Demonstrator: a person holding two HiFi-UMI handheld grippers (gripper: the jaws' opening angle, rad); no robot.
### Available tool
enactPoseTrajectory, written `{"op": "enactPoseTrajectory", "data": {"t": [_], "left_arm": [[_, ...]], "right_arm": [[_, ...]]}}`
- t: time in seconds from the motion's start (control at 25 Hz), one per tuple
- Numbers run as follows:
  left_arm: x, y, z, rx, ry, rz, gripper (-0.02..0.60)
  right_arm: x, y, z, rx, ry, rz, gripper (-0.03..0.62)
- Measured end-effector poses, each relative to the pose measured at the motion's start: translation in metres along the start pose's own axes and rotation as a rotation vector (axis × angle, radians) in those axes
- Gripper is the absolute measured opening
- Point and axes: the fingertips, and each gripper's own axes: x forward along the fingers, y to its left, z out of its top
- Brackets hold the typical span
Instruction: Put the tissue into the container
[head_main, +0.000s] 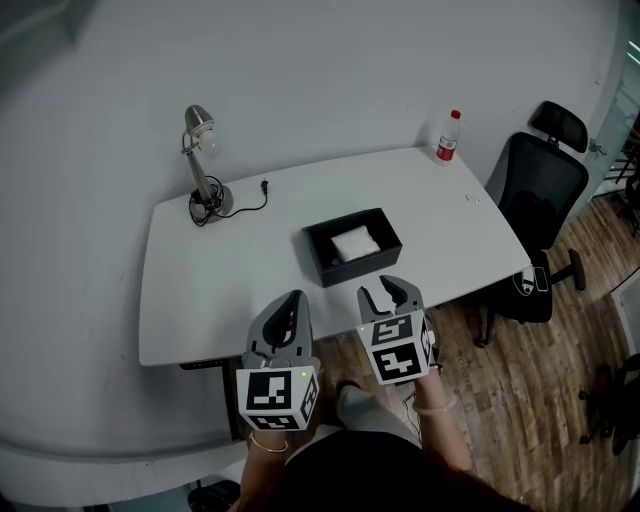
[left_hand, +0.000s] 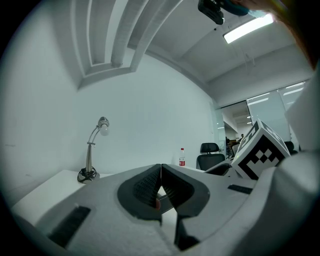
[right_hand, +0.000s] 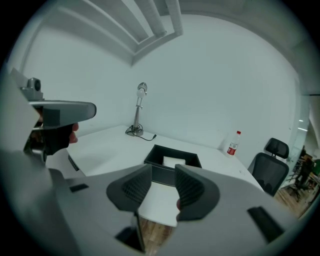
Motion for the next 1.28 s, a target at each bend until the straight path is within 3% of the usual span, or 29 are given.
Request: {"op": "enactPoseTrajectory", "data": {"t": [0.64,1.28], "left_arm": [[-0.054,-0.01,0.003,-0.003,-0.032,-0.016,0.028],[-0.06,-0.029,0.0,-0.024,-0.037,-0.051,0.028]], "right_arm": [[-0.053,0.032,0.005,0.025,-0.103,-0.032,0.114],[-0.083,0.033,0.002,0.096,-0.172,-0.063,0.031]]}}
